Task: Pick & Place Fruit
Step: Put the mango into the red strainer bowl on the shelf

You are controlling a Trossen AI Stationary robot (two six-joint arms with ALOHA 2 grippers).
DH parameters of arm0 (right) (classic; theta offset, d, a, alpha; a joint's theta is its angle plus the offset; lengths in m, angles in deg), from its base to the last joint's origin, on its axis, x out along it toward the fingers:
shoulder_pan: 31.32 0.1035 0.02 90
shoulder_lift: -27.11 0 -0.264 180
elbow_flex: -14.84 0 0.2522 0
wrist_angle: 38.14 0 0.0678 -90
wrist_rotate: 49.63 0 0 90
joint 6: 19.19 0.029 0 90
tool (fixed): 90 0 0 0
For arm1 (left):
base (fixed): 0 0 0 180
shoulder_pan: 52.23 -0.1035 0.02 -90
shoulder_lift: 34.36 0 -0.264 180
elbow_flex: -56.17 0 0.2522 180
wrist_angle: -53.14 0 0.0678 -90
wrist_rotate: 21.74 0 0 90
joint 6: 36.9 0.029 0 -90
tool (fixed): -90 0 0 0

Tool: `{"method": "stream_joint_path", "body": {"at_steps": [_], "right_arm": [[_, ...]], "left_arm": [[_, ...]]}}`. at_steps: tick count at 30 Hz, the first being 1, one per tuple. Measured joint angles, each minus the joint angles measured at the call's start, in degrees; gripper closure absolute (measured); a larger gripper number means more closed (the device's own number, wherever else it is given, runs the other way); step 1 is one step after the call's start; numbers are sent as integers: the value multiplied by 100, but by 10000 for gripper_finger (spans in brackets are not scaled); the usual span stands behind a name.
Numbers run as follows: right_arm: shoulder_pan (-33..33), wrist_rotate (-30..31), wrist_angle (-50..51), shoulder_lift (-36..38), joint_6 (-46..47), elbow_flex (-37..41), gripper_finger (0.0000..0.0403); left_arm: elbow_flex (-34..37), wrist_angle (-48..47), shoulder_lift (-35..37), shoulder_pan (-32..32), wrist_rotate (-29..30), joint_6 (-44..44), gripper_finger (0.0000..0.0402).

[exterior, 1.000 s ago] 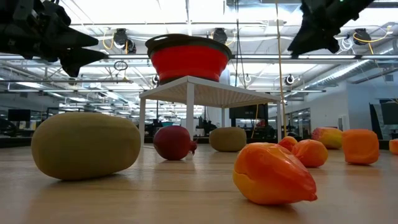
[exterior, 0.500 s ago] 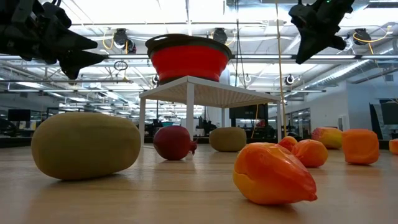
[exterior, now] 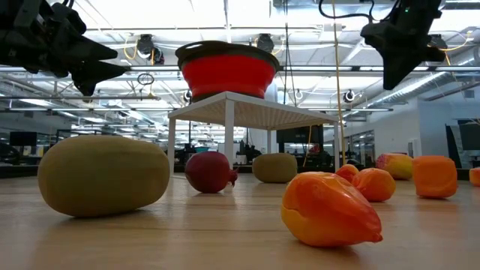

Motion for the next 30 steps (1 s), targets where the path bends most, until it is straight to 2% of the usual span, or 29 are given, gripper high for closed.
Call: {"method": "stream_joint_path", "body": {"at_steps": [4, 8, 15, 22, 26, 30], "right_arm": [[0, -35, 2, 0, 20, 108, 350], [-11, -319, 4, 0, 112, 269, 317], [-24, -299, 2, 0, 358, 431, 247], [-399, -400, 105, 0, 773, 683, 180], [-603, -738, 79, 2, 759, 693, 160], [-686, -775, -50, 2, 594, 693, 156]], "left_arm": [[0, 2, 0, 0, 0, -23, 188], [0, 2, 0, -1, -2, -93, 188], [0, 7, 2, 0, -2, -144, 188], [0, 7, 0, 0, 0, -243, 188], [0, 7, 2, 0, 0, -286, 188], [0, 13, 0, -2, 0, -295, 188]]}}
